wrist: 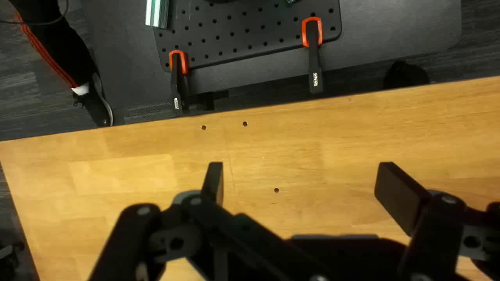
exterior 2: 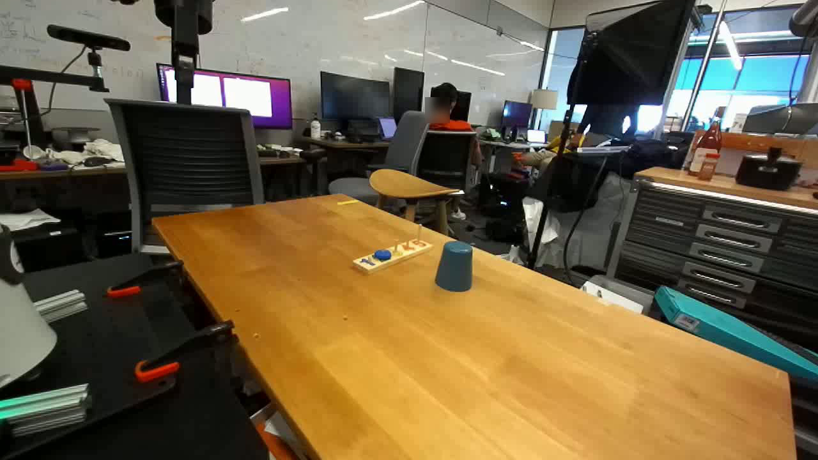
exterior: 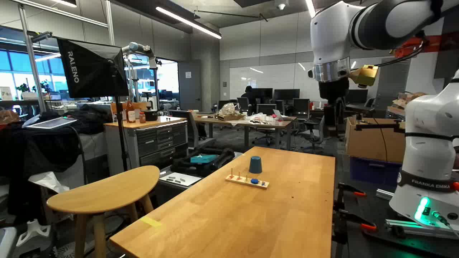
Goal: Take the blue disk from the wooden base and put it on the table
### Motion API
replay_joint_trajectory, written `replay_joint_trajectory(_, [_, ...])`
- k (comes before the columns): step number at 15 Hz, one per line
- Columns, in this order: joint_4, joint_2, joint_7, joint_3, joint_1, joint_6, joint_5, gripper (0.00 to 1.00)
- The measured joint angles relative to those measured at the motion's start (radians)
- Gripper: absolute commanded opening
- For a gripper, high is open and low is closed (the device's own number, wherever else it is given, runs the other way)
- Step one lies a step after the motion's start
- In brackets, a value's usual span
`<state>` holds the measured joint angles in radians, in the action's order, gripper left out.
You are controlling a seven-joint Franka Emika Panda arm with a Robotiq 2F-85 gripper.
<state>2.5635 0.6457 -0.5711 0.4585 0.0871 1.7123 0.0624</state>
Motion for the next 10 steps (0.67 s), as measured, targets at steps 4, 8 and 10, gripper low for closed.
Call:
replay_joint_trajectory(4, [-0.005,-0.013,0.001,-0.014,0.000,0.005,0.000,1.00])
replay_joint_trajectory(8, [-0.117,-0.142,0.008,-0.102,-0.022,0.031,0.000,1.00])
replay_joint_trajectory(10, [-0.215,-0.245,0.022,-0.158,-0.040,0.039,0.000,1.00])
